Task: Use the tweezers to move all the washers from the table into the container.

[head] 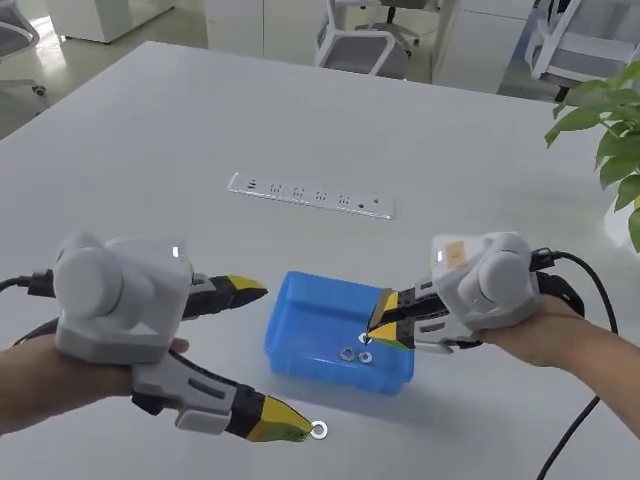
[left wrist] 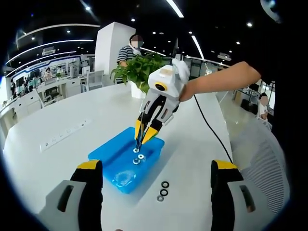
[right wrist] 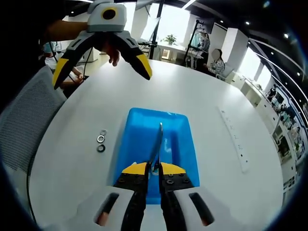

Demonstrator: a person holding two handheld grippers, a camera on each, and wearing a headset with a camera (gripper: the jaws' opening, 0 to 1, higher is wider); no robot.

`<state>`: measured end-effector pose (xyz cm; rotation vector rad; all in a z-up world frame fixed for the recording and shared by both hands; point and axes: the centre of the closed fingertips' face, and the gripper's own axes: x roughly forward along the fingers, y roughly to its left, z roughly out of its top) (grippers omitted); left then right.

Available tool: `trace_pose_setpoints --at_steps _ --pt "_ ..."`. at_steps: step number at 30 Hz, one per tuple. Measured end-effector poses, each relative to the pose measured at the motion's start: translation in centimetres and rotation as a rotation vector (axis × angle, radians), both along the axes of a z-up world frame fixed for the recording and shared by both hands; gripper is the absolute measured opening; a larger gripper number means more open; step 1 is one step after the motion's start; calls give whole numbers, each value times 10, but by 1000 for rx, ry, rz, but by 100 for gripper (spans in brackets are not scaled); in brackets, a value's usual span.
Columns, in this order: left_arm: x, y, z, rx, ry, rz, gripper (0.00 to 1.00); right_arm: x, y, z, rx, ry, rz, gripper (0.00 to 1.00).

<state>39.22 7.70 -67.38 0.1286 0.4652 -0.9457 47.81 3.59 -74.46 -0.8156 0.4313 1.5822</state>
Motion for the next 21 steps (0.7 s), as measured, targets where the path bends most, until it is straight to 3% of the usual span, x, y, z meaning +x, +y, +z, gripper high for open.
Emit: trace_pose_setpoints --at_steps 12,21 --pt "17 -8 4 2 -11 -37 93 3 4 -12 -6 12 2 9" --pt "37 -15 6 20 -44 -72 69 4 5 -19 -15 18 8 9"
